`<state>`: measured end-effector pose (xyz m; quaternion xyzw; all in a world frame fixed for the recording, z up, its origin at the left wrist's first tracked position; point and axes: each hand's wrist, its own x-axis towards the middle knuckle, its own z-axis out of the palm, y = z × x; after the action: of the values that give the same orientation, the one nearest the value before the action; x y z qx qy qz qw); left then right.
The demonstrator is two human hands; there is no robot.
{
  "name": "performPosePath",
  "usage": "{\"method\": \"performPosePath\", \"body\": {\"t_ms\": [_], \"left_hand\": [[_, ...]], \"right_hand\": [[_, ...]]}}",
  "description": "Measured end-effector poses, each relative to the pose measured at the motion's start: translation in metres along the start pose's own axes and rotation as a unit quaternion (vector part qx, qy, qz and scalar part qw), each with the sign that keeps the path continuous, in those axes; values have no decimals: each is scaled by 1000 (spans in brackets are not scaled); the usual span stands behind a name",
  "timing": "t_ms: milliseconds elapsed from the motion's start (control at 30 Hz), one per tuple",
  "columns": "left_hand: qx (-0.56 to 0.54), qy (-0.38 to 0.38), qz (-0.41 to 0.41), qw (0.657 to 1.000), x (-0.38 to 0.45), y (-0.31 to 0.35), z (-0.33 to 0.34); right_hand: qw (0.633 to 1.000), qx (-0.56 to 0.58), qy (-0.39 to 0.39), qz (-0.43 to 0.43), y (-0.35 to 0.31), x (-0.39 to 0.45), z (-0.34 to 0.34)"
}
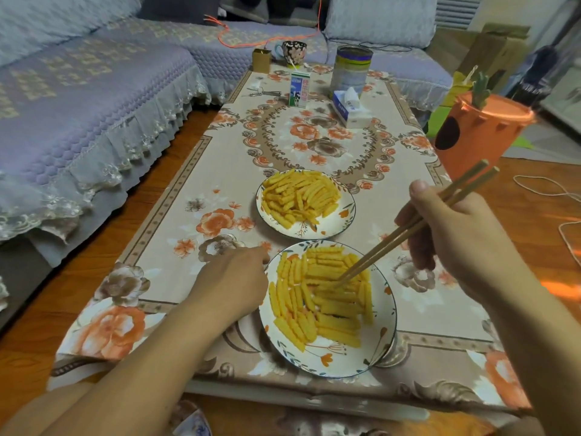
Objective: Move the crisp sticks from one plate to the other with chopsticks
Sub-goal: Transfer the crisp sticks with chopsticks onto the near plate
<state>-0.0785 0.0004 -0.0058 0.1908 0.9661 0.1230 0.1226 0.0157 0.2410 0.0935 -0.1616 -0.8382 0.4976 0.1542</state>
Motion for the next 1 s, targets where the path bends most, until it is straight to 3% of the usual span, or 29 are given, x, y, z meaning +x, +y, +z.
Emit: {"method": "performPosePath", "body": {"t_ms": [300, 600, 767, 1000], "left_hand": [[6, 8, 5, 1000, 0, 1, 1], [6, 11, 6, 1000, -1, -1, 3], [5, 10, 2, 1000, 0, -2, 3], [-12, 7, -6, 1000, 1, -3, 1]], "right_hand": [[998, -50, -37, -12, 8, 7, 1], [994, 84, 61, -43, 8, 23, 8], [992, 39, 81, -94, 22, 40, 43], [993, -4, 66, -95, 32, 52, 68]]}}
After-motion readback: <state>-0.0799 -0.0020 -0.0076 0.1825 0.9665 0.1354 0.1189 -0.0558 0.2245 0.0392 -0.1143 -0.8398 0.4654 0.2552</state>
